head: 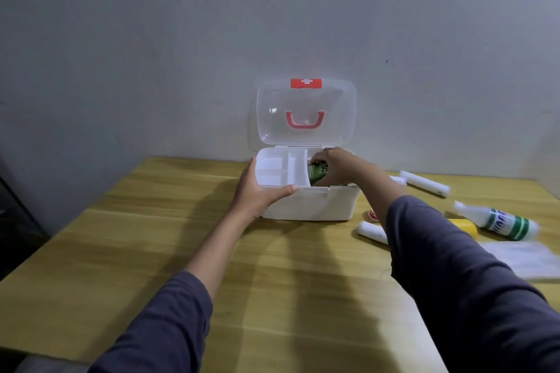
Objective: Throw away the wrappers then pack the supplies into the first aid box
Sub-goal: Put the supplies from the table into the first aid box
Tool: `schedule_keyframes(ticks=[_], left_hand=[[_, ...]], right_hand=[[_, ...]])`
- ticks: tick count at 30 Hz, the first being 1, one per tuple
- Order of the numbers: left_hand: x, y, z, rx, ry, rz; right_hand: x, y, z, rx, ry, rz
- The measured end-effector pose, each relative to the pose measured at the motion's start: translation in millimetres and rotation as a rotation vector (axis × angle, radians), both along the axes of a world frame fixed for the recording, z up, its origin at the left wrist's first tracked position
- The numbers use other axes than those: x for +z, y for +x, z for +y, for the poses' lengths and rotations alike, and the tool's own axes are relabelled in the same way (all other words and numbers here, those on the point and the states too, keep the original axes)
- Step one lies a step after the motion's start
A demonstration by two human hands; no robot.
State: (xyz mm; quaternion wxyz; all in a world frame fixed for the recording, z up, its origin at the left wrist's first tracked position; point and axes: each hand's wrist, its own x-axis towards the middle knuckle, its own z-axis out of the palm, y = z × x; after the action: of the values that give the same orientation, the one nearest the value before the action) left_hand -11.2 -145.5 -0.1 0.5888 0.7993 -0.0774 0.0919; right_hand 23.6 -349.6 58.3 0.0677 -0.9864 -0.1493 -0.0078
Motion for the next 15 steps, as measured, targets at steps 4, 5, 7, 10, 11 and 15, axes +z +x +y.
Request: schedule_keyframes(ticks=[4, 5, 7, 10, 11, 15], left_hand=[[-1.4, 2.6, 1.7, -0.007, 0.016, -0.003], [-1.5, 3.3, 1.6, -0.009, 0.019, -0.004], [-2.4, 4.5, 1.8, -0.014, 0.017, -0.007], [-4.0, 6.1, 1.2, -0.006, 0.003, -0.003], [-4.1, 5.6, 0.7, -0.005, -0.001, -0.008], [-3.1, 3.9, 0.5, -0.005, 0.005, -0.014]], right_hand=[[10.1, 1.2, -7.0, 0.019, -0.062, 0.171], [12.6, 0.4, -8.2, 0.021, -0.096, 0.199], [12.4, -0.4, -8.3, 0.031, -0.164, 0.207], [5.2, 0.6, -3.3, 0.045, -0.224, 0.112], [2.6, 1.3, -1.1, 0.056, -0.227, 0.071], [-2.0, 0.0, 5.6, 0.1, -0.153, -0.012]])
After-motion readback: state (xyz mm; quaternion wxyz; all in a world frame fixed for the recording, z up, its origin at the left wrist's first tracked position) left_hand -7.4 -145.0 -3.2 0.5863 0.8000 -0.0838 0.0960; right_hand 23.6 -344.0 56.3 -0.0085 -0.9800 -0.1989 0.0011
